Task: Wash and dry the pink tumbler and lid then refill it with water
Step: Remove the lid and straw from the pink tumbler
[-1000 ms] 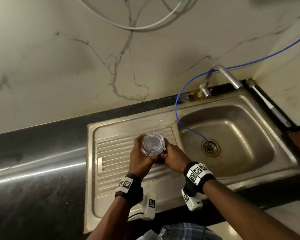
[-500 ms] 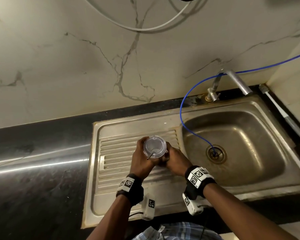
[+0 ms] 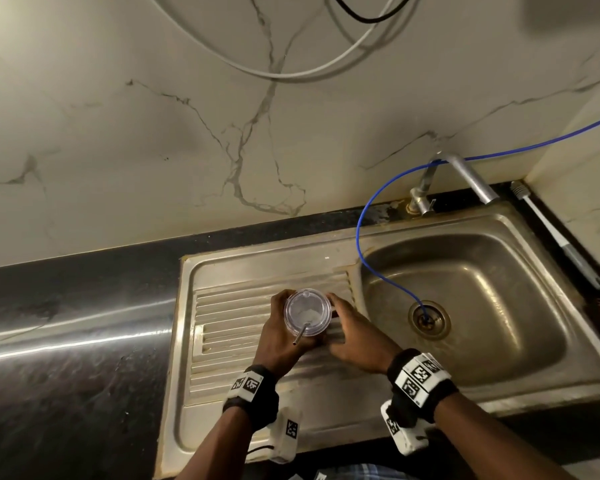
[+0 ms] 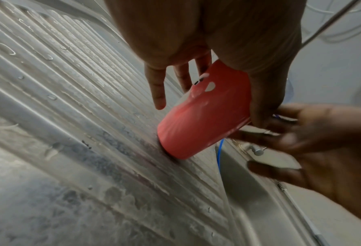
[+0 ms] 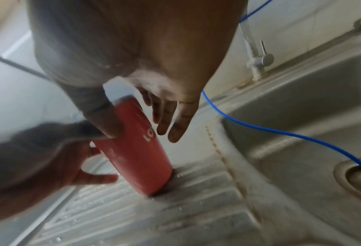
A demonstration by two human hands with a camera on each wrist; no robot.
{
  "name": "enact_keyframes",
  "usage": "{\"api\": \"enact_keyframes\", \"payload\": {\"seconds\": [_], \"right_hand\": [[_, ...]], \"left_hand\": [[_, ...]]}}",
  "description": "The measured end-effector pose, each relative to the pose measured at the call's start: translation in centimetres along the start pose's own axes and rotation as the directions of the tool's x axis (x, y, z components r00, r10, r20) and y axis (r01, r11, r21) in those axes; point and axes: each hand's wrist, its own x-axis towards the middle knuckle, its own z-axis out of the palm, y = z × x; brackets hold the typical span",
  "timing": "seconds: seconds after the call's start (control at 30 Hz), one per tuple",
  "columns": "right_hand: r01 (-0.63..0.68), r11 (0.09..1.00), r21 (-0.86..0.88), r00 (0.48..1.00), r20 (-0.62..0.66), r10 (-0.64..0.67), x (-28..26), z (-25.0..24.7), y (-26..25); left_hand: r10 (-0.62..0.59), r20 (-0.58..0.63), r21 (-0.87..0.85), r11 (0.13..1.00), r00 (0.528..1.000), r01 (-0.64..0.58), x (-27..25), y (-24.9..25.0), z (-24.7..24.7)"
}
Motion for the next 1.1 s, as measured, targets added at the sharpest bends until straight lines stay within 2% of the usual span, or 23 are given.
{"api": "enact_keyframes", "payload": {"seconds": [0.1, 0.17, 0.27, 0.33, 0.53, 0.7, 0.9, 1.1], "right_hand": [[0.101, 0.994, -0.029, 0.994, -0.047, -0.102, -1.1, -1.3, -1.2], [0.188, 0.974, -0.125, 0.980, -0.043, -0.194, -1.5, -1.4, -2.2], [0.220, 0.920, -0.324, 0.965, -0.065, -0.253, -1.5, -0.6, -3.1], [0.223, 0.893, -0.392, 0.954, -0.102, -0.283, -1.1, -0.2, -3.4], [0.195, 0.828, -0.525, 0.956, -0.084, -0.279, 0.9, -0.2, -3.2], [0.243, 0.780, -0.576, 0.960, 0.031, -0.277, 2.6, -1.4, -4.1], [0.252, 0.711, -0.656, 0.967, 0.137, -0.215, 3.7, -1.6, -5.5], [0.218, 0.647, -0.730, 0.973, 0.114, -0.199, 4.3, -0.3, -5.5]], "left_hand": [[0.010, 0.005, 0.005, 1.000, 1.000, -0.010, 0.1, -0.1, 0.0], [0.020, 0.008, -0.001, 1.000, 1.000, -0.020, 0.2, -0.1, 0.2], [0.019, 0.011, -0.006, 1.000, 1.000, -0.019, 0.4, -0.4, 0.4], [0.007, 0.014, 0.011, 1.000, 1.000, -0.007, 0.5, -0.5, 0.4], [0.004, 0.061, 0.041, 0.999, 0.998, -0.007, 0.8, -0.9, -0.1], [0.045, 0.105, 0.065, 0.997, 0.994, -0.052, 1.2, -1.9, -0.1], [0.020, 0.094, 0.074, 0.997, 0.995, -0.027, 1.5, -2.4, 0.0], [0.049, 0.076, 0.074, 0.996, 0.996, -0.055, 1.3, -2.9, 0.1]]}}
